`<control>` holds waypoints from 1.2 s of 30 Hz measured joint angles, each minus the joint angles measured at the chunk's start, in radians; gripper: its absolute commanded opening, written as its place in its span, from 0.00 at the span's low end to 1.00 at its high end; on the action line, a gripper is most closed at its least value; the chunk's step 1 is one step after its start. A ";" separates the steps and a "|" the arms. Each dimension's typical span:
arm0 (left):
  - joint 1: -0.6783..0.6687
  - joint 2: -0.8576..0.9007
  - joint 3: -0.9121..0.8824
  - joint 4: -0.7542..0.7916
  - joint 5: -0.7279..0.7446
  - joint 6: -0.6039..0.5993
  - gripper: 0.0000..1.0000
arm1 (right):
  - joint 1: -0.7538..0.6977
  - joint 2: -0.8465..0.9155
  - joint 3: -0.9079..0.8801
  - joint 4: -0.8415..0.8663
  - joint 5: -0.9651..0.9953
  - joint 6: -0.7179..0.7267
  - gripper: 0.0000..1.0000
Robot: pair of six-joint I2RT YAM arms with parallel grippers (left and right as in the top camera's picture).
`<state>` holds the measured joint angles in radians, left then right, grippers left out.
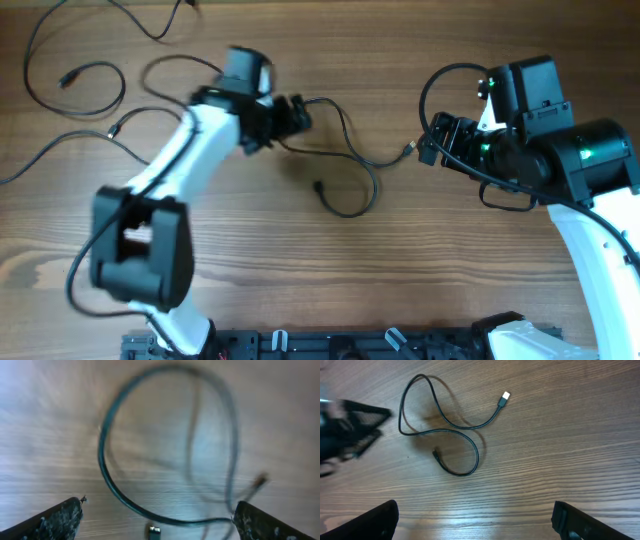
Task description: Untangle cables
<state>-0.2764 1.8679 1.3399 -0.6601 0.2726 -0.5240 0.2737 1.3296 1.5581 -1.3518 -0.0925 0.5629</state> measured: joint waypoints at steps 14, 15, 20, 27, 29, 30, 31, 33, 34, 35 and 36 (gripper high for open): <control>-0.042 0.095 -0.001 0.021 -0.147 -0.130 0.70 | 0.000 0.000 0.000 -0.001 -0.002 -0.011 1.00; -0.042 0.095 -0.001 0.021 -0.151 -0.130 0.71 | 0.000 0.000 0.000 -0.001 -0.005 -0.011 1.00; -0.042 0.126 -0.001 0.019 -0.171 -0.134 0.56 | 0.000 0.000 0.000 -0.002 -0.023 -0.011 1.00; -0.042 0.151 -0.003 0.021 -0.171 -0.129 0.04 | 0.000 0.000 0.000 -0.006 -0.039 -0.011 1.00; -0.042 0.120 -0.003 0.008 -0.171 -0.097 0.04 | 0.000 0.000 0.000 -0.006 -0.039 -0.011 1.00; -0.042 0.095 -0.003 0.009 -0.169 -0.086 0.04 | 0.000 0.000 0.000 -0.006 -0.039 -0.011 1.00; -0.042 0.057 -0.003 0.009 -0.167 -0.075 0.04 | 0.000 0.000 0.000 -0.006 -0.039 -0.011 1.00; -0.042 -0.104 -0.003 0.009 -0.159 -0.056 0.04 | 0.000 0.000 0.000 -0.006 -0.039 -0.011 1.00; -0.042 -0.185 -0.003 0.010 -0.158 -0.046 0.04 | 0.000 0.000 0.000 -0.005 -0.039 -0.011 1.00; -0.042 -0.278 -0.002 0.014 -0.156 -0.032 0.04 | 0.000 0.000 0.000 -0.005 -0.039 -0.011 1.00; -0.042 -0.345 0.001 0.018 -0.161 -0.024 0.04 | 0.000 0.000 0.000 -0.003 -0.039 -0.011 1.00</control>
<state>-0.3180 1.5227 1.3407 -0.6426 0.1120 -0.5484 0.2737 1.3296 1.5581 -1.3552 -0.1310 0.5514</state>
